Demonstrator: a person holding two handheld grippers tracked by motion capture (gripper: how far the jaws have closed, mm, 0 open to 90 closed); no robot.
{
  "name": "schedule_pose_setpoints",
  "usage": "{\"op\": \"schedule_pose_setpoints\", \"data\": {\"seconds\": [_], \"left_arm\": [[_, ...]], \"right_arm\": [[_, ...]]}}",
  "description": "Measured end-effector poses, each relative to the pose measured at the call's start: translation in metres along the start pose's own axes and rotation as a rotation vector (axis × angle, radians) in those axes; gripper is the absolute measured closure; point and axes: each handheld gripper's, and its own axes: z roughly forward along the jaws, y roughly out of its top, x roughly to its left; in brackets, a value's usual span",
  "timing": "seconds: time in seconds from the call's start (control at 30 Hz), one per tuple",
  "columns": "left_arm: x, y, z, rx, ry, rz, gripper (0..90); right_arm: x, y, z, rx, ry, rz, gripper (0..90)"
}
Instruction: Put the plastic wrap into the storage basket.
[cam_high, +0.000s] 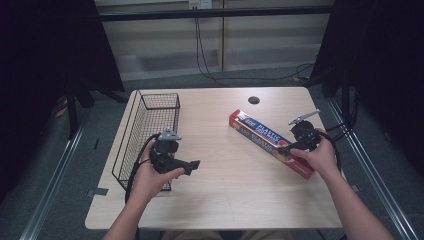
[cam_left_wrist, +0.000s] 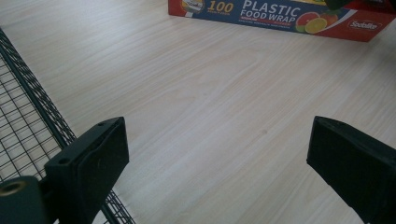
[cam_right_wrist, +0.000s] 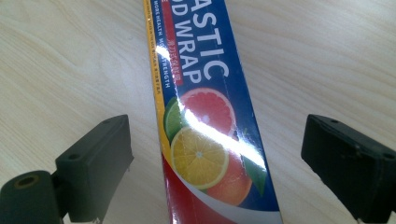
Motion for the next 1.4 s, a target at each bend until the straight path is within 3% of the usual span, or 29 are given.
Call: {"op": "schedule_pose_setpoints", "data": {"seconds": [0.3, 0.57, 0.83, 1.2, 1.4], "left_arm": [[-0.001, 0.001, 0.0, 0.003, -0.002, 0.001, 5.4], [-0.001, 0.001, 0.001, 0.0, -0.007, -0.001, 5.4], [-0.001, 0.001, 0.002, 0.004, 0.0, 0.001, 5.6], [-0.002, 0.001, 0.004, 0.011, -0.008, 0.002, 5.7], [-0.001, 0.001, 0.004, 0.011, -0.011, 0.001, 5.8]], "right_arm": [[0.001, -0.001, 0.008, 0.043, -0.004, -0.013, 8.3], [-0.003, -0.009, 0.015, 0.069, 0.003, 0.019, 9.5], [-0.004, -0.013, 0.019, 0.097, 0.012, -0.001, 14.5], [-0.003, -0.013, 0.026, 0.144, -0.004, 0.047, 17.4], [-0.004, -0.013, 0.026, 0.15, 0.01, 0.06, 21.8]]}}
